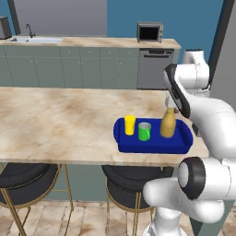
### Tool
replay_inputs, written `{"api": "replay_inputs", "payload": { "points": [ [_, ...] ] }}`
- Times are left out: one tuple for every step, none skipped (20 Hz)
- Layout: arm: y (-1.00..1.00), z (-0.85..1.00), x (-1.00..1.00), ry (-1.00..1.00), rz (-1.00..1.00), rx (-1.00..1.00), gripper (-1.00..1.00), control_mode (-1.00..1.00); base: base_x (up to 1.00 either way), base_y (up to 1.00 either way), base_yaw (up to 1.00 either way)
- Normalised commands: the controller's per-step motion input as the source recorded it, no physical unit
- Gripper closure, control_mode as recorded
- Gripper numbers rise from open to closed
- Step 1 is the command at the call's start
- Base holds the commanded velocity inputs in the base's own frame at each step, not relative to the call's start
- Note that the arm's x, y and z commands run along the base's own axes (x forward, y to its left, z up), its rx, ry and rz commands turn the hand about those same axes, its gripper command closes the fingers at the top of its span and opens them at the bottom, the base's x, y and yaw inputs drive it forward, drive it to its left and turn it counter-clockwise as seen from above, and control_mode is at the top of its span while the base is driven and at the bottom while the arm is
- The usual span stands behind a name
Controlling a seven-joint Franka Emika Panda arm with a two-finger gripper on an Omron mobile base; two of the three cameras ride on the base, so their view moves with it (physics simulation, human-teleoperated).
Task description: There is a tray on the dining counter. Grab the cup, mug, and pitcher and place them on the tray. The pitcher may be placed next to the tray if it cannot fit the tray.
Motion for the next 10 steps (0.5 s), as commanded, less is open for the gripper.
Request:
{"api": "replay_inputs", "payload": {
  "points": [
    [0.64,0.44,-1.0,0.0,0.0,-0.03,-1.0,-1.0,0.0,0.0,0.0],
    [0.54,0.46,-1.0,0.0,0.0,0.0,-1.0,-1.0,0.0,0.0,0.0],
    [0.46,0.46,-1.0,0.0,0.0,0.0,-1.0,-1.0,0.0,0.0,0.0],
    [0.36,0.39,-1.0,0.0,0.0,0.0,-1.0,-1.0,0.0,0.0,0.0],
    [0.4,0.38,-1.0,0.0,0.0,0.0,-1.0,-1.0,0.0,0.0,0.0],
    [0.41,0.36,-1.0,0.0,0.0,0.0,-1.0,-1.0,0.0,0.0,0.0],
    [0.34,0.36,-1.0,0.0,0.0,0.0,-1.0,-1.0,0.0,0.0,0.0],
    [0.21,0.35,-1.0,0.0,0.0,0.03,-1.0,-1.0,0.0,0.0,0.0],
    [0.07,0.29,-1.0,0.0,0.0,0.06,-1.0,-1.0,0.0,0.0,0.0],
    [0.04,0.28,-1.0,0.0,0.0,0.06,-1.0,-1.0,0.0,0.0,0.0]
  ]
}}
